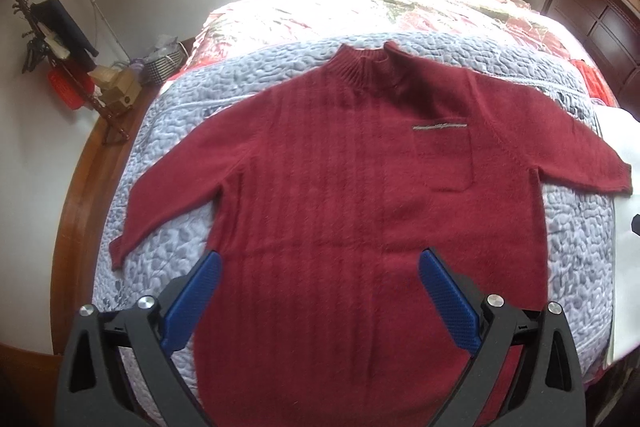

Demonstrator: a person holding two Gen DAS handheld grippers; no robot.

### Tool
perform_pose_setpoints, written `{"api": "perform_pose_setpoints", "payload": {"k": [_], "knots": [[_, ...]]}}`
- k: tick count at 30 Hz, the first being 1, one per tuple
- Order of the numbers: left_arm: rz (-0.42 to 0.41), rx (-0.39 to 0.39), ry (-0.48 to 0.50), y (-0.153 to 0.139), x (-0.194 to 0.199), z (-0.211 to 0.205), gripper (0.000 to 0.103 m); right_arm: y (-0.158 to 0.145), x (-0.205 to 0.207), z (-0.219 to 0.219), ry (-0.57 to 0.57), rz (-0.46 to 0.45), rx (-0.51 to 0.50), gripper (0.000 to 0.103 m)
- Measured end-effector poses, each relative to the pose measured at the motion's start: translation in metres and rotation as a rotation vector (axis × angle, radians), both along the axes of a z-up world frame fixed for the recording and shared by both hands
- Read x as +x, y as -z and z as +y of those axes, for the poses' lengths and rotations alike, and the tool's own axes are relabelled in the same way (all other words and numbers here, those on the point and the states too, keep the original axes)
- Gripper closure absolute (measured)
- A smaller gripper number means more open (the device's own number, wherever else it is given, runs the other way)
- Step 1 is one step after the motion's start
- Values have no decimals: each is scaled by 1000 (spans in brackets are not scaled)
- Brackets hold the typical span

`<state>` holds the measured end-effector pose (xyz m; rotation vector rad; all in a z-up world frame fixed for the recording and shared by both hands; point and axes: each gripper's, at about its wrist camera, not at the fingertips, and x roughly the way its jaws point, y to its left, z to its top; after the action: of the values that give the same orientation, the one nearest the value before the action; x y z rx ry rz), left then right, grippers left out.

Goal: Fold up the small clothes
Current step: 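Reach the right gripper to a sleeve cuff and close on it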

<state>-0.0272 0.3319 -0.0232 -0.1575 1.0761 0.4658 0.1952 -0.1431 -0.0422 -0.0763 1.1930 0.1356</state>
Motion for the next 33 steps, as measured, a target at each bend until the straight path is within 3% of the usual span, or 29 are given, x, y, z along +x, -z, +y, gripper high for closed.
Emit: {"api": "perform_pose_setpoints", "payload": {"k": [8,12,20,26,28,30,31,32,33], "knots": [[-9,-21,25,26,114,-62,4,63,134,-106,79,100,38,3],[-15,-65,31,40,159,-93,4,92,181,-145,109,137,13,3],[-8,-73,56,62,226,-159,4,121,225,-192,89,189,34,3],[-11,-53,64,63,236,-180,4,128,239,-220,62,215,129,3],[-13,-28,61,62,234,-180,4,126,244,-225,45,201,141,20],[-12,-21,50,61,230,-176,4,125,247,-227,39,199,128,53],[-11,-23,43,60,228,-172,4,124,249,-229,38,197,117,58],[-7,-23,34,61,226,-169,4,124,250,-231,37,194,112,71],[-4,-21,24,62,225,-165,4,124,252,-235,37,195,112,95]]}}
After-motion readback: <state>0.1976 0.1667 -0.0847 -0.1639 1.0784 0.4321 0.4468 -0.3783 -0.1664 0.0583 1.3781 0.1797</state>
